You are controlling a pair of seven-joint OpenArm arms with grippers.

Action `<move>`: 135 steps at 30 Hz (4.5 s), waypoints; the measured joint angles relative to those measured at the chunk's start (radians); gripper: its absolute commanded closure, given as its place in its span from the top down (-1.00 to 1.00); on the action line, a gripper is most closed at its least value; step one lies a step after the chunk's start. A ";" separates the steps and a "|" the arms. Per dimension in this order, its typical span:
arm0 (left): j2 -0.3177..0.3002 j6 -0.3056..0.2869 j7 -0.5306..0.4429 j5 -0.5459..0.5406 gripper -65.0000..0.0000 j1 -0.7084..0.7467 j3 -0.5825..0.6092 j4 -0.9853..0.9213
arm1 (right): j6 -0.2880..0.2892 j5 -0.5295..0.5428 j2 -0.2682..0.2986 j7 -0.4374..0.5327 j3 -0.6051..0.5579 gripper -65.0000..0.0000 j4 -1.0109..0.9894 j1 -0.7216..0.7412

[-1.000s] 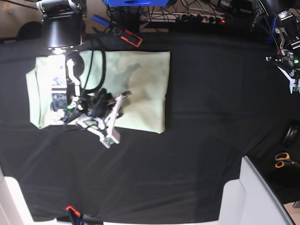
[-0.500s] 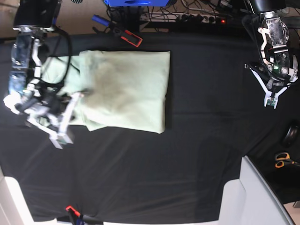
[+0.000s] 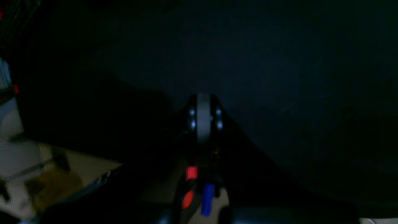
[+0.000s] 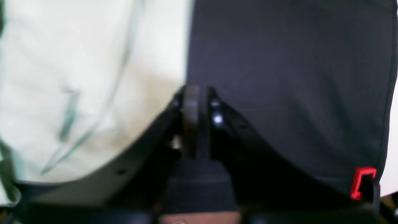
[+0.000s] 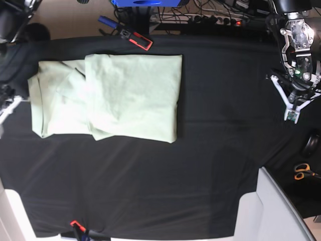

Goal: Fold the T-shirt properly
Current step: 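Release the shirt and raise both grippers away, then grasp the bundle's hem-side edge with the right gripper and fold it over, then fold the bundle's side over onto itself with the right gripper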

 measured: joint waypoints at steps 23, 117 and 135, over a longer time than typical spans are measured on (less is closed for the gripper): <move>0.035 0.000 0.001 0.002 -1.00 0.025 -0.005 -0.003 | 0.098 0.196 0.106 0.023 0.324 0.81 -0.595 0.130; 0.030 0.000 -0.004 0.002 -1.00 0.035 -0.006 -0.101 | -0.268 0.183 -0.024 -0.119 -0.274 -1.00 0.150 -0.108; 0.030 0.000 -0.003 0.002 -1.00 0.039 -0.006 -0.101 | -0.887 0.180 0.025 -0.059 -0.746 -1.00 0.236 -0.120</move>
